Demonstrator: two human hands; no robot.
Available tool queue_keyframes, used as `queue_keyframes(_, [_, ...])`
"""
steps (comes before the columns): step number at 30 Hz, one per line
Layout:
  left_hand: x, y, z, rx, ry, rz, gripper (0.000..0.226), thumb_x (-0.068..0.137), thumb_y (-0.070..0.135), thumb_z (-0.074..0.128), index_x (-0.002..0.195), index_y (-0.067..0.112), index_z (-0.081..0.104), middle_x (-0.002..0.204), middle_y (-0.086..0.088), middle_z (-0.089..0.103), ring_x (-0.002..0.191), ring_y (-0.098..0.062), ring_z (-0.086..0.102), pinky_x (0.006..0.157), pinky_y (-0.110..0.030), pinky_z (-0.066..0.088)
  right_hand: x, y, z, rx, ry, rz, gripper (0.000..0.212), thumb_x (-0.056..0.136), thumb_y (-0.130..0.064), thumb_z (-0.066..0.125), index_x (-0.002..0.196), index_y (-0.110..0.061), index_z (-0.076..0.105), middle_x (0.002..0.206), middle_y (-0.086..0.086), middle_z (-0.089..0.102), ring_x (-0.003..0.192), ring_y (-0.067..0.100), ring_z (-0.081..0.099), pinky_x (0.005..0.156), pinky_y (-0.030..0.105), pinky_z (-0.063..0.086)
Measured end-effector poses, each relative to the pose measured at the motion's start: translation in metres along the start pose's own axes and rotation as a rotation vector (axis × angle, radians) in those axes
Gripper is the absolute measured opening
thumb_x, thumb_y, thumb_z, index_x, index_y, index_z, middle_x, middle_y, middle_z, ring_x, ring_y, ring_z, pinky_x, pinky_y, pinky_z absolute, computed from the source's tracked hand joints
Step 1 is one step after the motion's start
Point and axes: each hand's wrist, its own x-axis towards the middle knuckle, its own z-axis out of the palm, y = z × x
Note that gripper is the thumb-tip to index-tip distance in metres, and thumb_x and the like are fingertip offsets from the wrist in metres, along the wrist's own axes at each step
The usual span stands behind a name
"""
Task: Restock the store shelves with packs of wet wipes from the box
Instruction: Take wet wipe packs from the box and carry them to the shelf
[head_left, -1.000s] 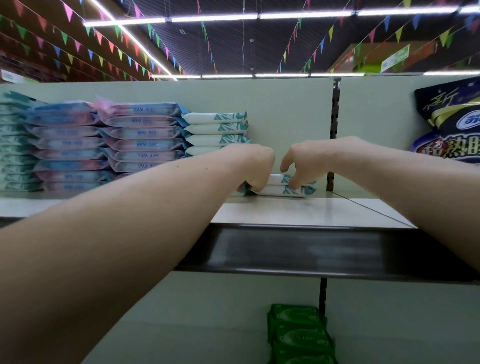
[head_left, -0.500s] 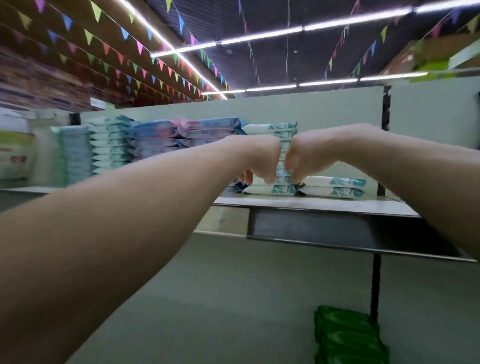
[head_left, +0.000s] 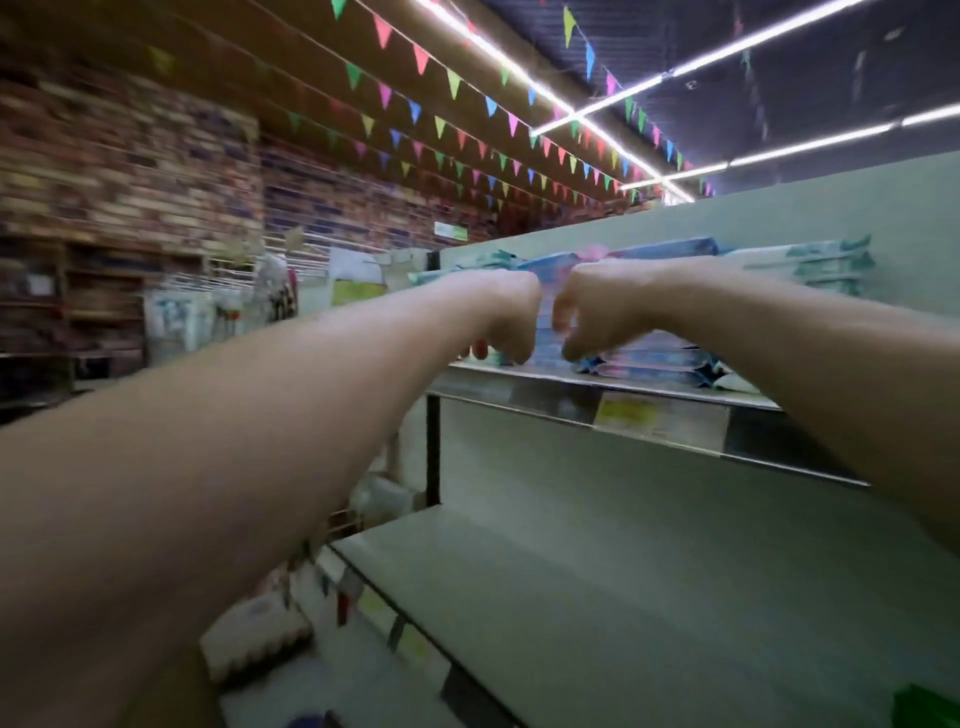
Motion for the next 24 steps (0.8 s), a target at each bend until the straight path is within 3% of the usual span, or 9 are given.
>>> queue_keyframes(3, [-0.035, -0.027, 0.006, 0.015, -0.03, -0.141, 0.036, 0.089, 0.015, 0.067, 0.122, 0.007, 0.058, 0.097, -0.011, 0.067, 0.081, -0.023, 0.07, 0.069, -0.036, 0.06, -0.001, -0.038, 0.003, 0.082, 0.05, -0.115, 0.036, 0.088, -0.031, 0.065, 0.12, -0.016, 0.062, 0.103, 0.003, 0.061, 0.086, 0.019, 0.055, 0.075, 0.026, 0.042])
queue_keyframes(5, [-0.062, -0.043, 0.012, 0.034, -0.059, -0.236, 0.038, 0.088, 0.013, 0.067, 0.124, 0.007, 0.057, 0.098, -0.01, 0.066, 0.082, -0.022, 0.068, 0.064, -0.03, 0.059, -0.003, -0.067, 0.007, 0.135, 0.064, -0.203, 0.037, 0.088, -0.03, 0.065, 0.122, -0.016, 0.062, 0.105, 0.004, 0.061, 0.089, 0.02, 0.055, 0.075, 0.025, 0.039])
queue_keyframes(10, [-0.138, -0.092, 0.024, 0.105, -0.183, -0.445, 0.036, 0.086, 0.014, 0.069, 0.12, 0.004, 0.061, 0.099, -0.012, 0.067, 0.079, -0.022, 0.069, 0.067, -0.033, 0.06, -0.014, -0.145, 0.01, 0.279, 0.043, -0.446, 0.029, 0.088, -0.03, 0.065, 0.112, -0.013, 0.066, 0.094, 0.001, 0.061, 0.084, 0.019, 0.058, 0.069, 0.028, 0.047])
queue_keyframes(14, [-0.206, -0.125, 0.028, 0.121, -0.255, -0.625, 0.032, 0.086, 0.019, 0.069, 0.113, 0.004, 0.063, 0.092, -0.013, 0.068, 0.073, -0.023, 0.07, 0.063, -0.038, 0.061, -0.037, -0.202, 0.002, 0.332, 0.018, -0.588, 0.036, 0.088, -0.03, 0.065, 0.12, -0.014, 0.063, 0.107, 0.005, 0.064, 0.095, 0.022, 0.059, 0.076, 0.028, 0.047])
queue_keyframes(18, [-0.281, -0.15, 0.035, 0.112, -0.302, -0.79, 0.041, 0.088, 0.021, 0.067, 0.125, 0.006, 0.057, 0.1, -0.013, 0.066, 0.077, -0.022, 0.07, 0.065, -0.039, 0.062, -0.065, -0.269, 0.003, 0.382, -0.034, -0.703, 0.037, 0.086, -0.03, 0.067, 0.12, -0.015, 0.063, 0.107, 0.004, 0.065, 0.094, 0.021, 0.061, 0.084, 0.033, 0.053])
queue_keyframes(24, [-0.404, -0.176, 0.034, 0.046, -0.362, -0.992, 0.038, 0.089, 0.023, 0.066, 0.124, 0.01, 0.056, 0.103, -0.009, 0.063, 0.082, -0.019, 0.067, 0.064, -0.032, 0.061, -0.129, -0.375, -0.006, 0.401, -0.108, -0.912, 0.041, 0.087, -0.031, 0.066, 0.124, -0.016, 0.061, 0.114, 0.004, 0.064, 0.1, 0.022, 0.061, 0.087, 0.034, 0.053])
